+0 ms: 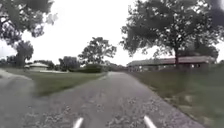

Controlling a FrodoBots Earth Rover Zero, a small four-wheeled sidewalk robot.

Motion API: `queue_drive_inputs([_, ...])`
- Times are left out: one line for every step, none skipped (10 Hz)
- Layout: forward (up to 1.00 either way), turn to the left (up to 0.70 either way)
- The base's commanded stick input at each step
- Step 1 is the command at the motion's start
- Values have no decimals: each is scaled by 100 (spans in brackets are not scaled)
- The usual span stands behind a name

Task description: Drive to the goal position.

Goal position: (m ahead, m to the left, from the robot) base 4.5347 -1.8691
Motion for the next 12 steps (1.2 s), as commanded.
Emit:
queue_drive_inputs([70,-2])
queue_drive_inputs([70,-1])
queue_drive_inputs([70,0])
queue_drive_inputs([70,0])
queue_drive_inputs([70,0])
queue_drive_inputs([70,0])
queue_drive_inputs([70,-12])
queue_drive_inputs([70,-25])
queue_drive_inputs([70,-32])
queue_drive_inputs([70,-21])
queue_drive_inputs([70,-10])
queue_drive_inputs([70,0])
